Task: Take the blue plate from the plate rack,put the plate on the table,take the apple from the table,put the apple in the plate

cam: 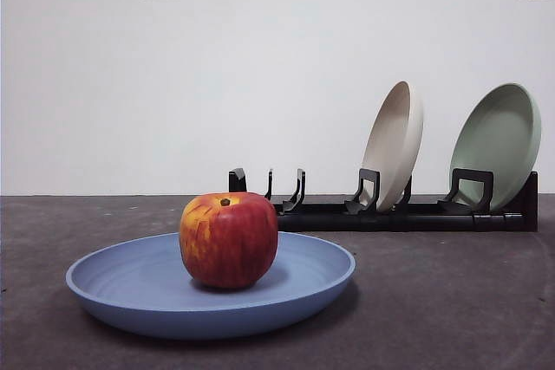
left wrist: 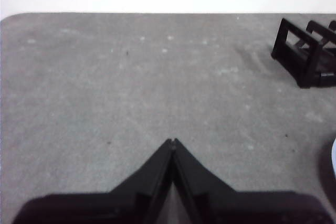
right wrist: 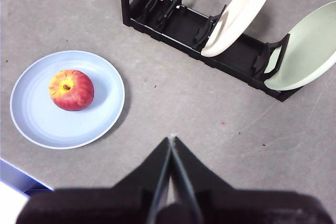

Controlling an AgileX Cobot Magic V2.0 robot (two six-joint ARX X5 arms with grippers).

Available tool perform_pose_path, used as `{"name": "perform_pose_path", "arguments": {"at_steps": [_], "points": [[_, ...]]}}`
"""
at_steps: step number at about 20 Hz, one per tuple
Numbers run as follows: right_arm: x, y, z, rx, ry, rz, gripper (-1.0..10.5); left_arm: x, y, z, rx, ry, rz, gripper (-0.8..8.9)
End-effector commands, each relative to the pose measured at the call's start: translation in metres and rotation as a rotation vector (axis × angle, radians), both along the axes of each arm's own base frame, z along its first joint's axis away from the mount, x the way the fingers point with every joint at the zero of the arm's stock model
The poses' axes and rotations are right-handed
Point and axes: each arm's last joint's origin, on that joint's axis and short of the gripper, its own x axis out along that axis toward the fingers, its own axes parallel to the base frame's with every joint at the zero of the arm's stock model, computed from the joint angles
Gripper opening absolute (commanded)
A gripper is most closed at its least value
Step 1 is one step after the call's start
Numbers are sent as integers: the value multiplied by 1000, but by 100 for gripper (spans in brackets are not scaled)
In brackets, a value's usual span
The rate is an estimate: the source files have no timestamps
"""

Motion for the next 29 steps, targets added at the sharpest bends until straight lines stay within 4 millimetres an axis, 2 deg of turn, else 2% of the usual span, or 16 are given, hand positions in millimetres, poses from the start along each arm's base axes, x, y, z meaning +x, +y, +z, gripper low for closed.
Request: {"name": "perform_pose_path", "arguments": {"at_steps": [1, 24, 26, 28, 29], "points": [[-1, -1, -1, -8, 12, -7, 2, 1, 1, -3, 3, -23, 16, -1], [0, 0, -1, -35, 3, 8, 2, 3, 4, -4, 46, -30, 24, -1], [7, -10, 1, -119, -59, -40, 2, 3, 4, -4, 46, -30, 24, -1], [23, -16, 0, -88, -121, -111, 2, 3, 4, -4, 46, -29, 24, -1], [33, -20, -2, -18, -174, -139, 2, 3, 4, -4, 46, -29, 24, -1]]}}
